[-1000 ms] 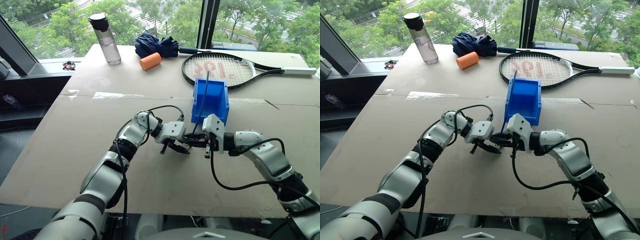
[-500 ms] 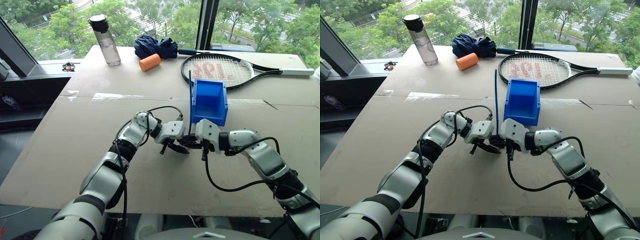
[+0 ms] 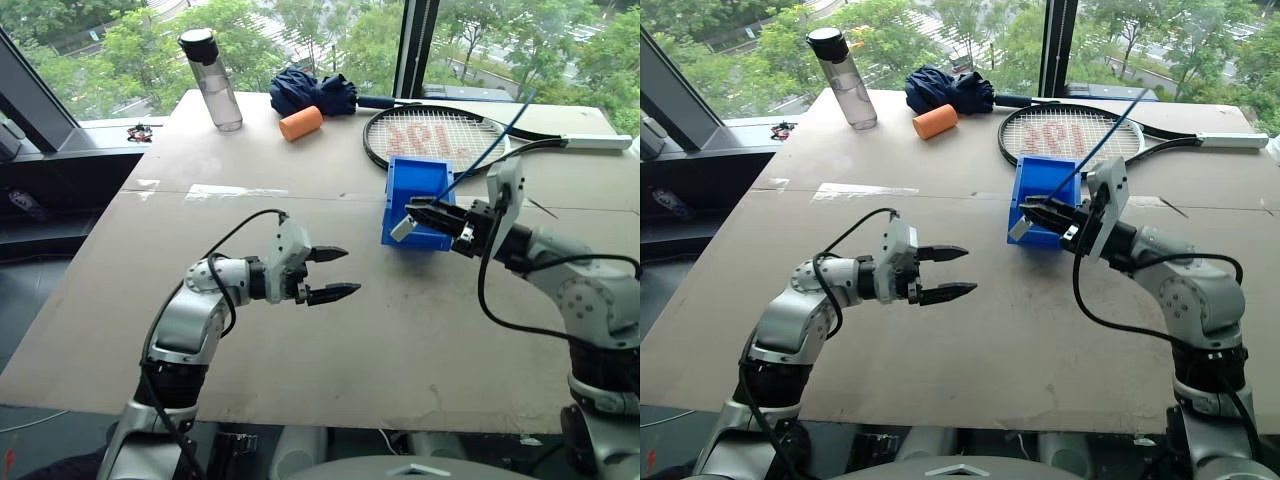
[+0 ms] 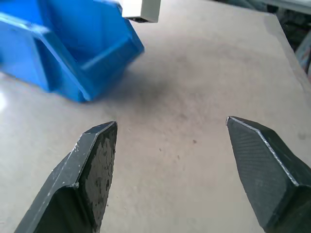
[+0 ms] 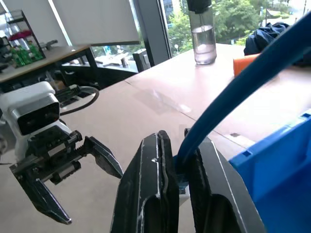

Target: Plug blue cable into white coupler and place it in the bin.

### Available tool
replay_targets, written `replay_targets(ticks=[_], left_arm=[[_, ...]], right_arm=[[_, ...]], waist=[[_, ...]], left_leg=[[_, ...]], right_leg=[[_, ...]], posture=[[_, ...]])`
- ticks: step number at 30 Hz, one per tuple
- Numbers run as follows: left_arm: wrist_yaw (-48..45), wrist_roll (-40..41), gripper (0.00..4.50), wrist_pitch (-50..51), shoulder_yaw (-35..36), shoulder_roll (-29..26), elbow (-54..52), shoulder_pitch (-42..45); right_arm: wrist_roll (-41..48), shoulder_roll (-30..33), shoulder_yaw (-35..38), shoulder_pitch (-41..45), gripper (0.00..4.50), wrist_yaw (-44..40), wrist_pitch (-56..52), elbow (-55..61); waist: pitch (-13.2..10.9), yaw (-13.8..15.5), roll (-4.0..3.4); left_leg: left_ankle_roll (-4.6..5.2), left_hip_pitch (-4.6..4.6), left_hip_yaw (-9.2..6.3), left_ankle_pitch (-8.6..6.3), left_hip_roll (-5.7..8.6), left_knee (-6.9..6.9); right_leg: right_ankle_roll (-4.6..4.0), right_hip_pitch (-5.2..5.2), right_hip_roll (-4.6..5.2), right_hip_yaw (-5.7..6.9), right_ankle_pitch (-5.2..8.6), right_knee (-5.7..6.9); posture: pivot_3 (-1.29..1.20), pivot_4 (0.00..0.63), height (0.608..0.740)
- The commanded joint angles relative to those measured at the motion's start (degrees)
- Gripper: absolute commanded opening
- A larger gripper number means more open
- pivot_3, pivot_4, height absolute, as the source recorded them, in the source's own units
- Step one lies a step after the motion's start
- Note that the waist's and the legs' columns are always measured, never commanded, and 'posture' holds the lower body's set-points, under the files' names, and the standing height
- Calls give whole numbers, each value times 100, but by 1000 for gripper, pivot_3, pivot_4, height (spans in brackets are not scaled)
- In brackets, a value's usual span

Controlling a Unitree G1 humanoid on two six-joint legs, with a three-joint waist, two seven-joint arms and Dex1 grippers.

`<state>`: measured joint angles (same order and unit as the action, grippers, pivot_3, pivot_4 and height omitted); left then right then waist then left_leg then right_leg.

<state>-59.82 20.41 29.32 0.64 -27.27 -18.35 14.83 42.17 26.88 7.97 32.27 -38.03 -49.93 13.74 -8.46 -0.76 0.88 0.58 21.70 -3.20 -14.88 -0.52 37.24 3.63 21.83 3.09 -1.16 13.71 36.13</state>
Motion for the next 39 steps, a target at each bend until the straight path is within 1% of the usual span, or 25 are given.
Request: replay_targets(ticks=[1,4,6,7,9,11,13,15,16,18,21,24,27,31,35,39], left_arm=[[692,339,3622,455,95,157,-948,-207],[1126,484,3622,708,95,250,-1296,-225],[1337,556,3770,815,70,294,-1389,-168],[1402,569,3770,825,35,294,-1406,-146],[1501,606,3770,827,-45,305,-1377,-70],[1535,619,3770,802,-129,273,-1365,-27],[1580,686,3770,827,-139,250,-1365,18],[1537,760,3770,843,-113,143,-1386,11],[1523,797,3770,841,-94,95,-1407,-16],[1475,897,3770,851,-35,-37,-1426,-70],[1392,1088,3770,966,101,-322,-1475,-156],[1338,1269,3770,1024,273,-598,-1555,-374],[1262,1454,3770,1078,569,-894,-1676,-734],[1060,1650,3770,1071,1129,-1345,-1843,-1462],[784,1655,3770,882,1504,-1675,-1796,-2091],[479,1588,3770,587,1701,-1879,-1650,-2510]], right_arm=[[-174,124,142,788,0,352,-366,-1099],[-618,170,-83,1509,0,427,-356,-2345],[-858,189,-189,1910,885,272,-167,-3061],[-945,198,-219,2040,997,209,-91,-3287],[-1058,258,-268,2211,2109,59,-38,-3520],[-1081,379,-245,2188,3137,-56,-100,-3371],[-1063,629,-269,1910,4092,-254,-172,-2856],[-785,989,-97,1182,4092,-639,-158,-1792],[-667,1077,-13,934,4092,-715,-184,-1439],[-640,1326,187,113,4092,-842,113,-492],[-482,1462,1054,-1580,4092,-966,661,1186],[-577,1549,1767,-3009,4092,-1187,1170,2084],[-691,1465,2631,-4262,4092,-1438,1649,2578],[-793,1209,3731,-5883,4092,-2007,2265,2816],[-850,994,4194,-6761,4092,-2224,2666,2778],[-1026,845,4198,-7201,4092,-2241,3034,2682]], waist=[[1,7,2],[0,5,0],[0,8,-1],[-1,5,-1],[-1,7,-1],[-1,10,-2],[-2,20,-3],[-1,66,0],[1,75,3],[-1,78,1],[-2,88,-2],[-3,64,-7],[-4,14,-5],[-2,25,-1],[-1,17,0],[-4,38,1]], left_leg=[[0,0,3,0,4,-1],[0,2,4,0,7,-7],[-1,6,17,0,8,-8],[-1,7,27,1,9,-11],[0,8,33,1,8,-12],[-1,11,36,0,8,-13],[0,17,36,0,10,-13],[0,17,35,0,11,-12],[0,26,24,0,11,-13],[0,23,24,0,10,-13],[0,18,23,-1,7,-15],[0,11,25,-1,6,-15],[0,1,30,-1,-2,-11],[-1,0,34,-1,-6,-12],[-2,-7,34,-2,-22,-14],[-5,-4,39,-4,-32,-14]], right_leg=[[0,0,0,-2,0,-2],[-1,1,-2,1,-1,-10],[-1,2,-3,8,-1,-14],[-1,2,-2,8,-1,-16],[-1,2,-3,7,-1,-20],[-1,3,-2,6,-1,-26],[-1,3,0,7,-1,-29],[0,3,1,8,-1,-32],[0,2,2,17,0,-39],[1,-2,1,17,0,-40],[3,-2,0,14,1,-37],[4,-3,-1,6,2,-30],[-4,-10,-7,-5,15,-31],[-4,-11,-8,-3,26,-32],[-2,-11,-3,-19,31,-33],[1,-4,7,-25,36,-38]], posture=[[0,150,740],[0,150,740],[0,150,740],[0,150,740],[0,150,740],[0,150,740],[0,150,740],[0,150,740],[0,150,740],[0,150,740],[0,150,740],[0,150,740],[0,150,740],[0,150,740],[0,150,740],[0,150,740]])
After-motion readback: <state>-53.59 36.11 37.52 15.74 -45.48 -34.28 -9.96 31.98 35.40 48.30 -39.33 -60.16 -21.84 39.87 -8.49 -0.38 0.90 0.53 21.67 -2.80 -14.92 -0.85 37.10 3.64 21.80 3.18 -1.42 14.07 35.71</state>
